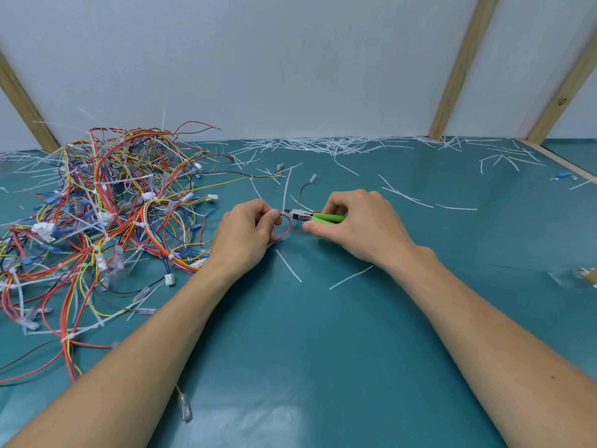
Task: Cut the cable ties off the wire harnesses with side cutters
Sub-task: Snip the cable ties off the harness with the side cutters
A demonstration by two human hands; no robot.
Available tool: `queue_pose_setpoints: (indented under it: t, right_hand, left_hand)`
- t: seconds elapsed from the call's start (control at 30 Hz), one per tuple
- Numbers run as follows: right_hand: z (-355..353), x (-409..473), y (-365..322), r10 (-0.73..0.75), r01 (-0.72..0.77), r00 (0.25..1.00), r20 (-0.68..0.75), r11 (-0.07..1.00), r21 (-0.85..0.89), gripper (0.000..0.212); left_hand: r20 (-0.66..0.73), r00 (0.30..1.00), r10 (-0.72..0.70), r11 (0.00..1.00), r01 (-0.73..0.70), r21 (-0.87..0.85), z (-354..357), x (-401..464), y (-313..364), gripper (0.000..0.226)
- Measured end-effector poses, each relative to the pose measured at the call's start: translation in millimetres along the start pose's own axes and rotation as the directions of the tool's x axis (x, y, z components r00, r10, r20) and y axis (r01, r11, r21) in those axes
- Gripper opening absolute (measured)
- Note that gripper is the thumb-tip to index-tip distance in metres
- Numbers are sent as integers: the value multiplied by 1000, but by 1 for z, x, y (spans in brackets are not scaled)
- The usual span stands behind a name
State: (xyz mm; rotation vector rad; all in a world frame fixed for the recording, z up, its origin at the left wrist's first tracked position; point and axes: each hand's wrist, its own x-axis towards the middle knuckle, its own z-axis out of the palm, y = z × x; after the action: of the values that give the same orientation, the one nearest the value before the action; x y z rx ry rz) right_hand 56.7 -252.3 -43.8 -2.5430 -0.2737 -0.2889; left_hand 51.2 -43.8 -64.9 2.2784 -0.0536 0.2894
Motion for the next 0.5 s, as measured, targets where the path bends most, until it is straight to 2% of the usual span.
queue_pose_setpoints:
  t: [0.5]
  right_hand:
    - [-2, -1, 0, 9, -9, 1000, 12, 1000, 6, 42]
  left_hand:
    - [11, 1000, 9, 1000, -9, -1, 0, -1, 1, 26]
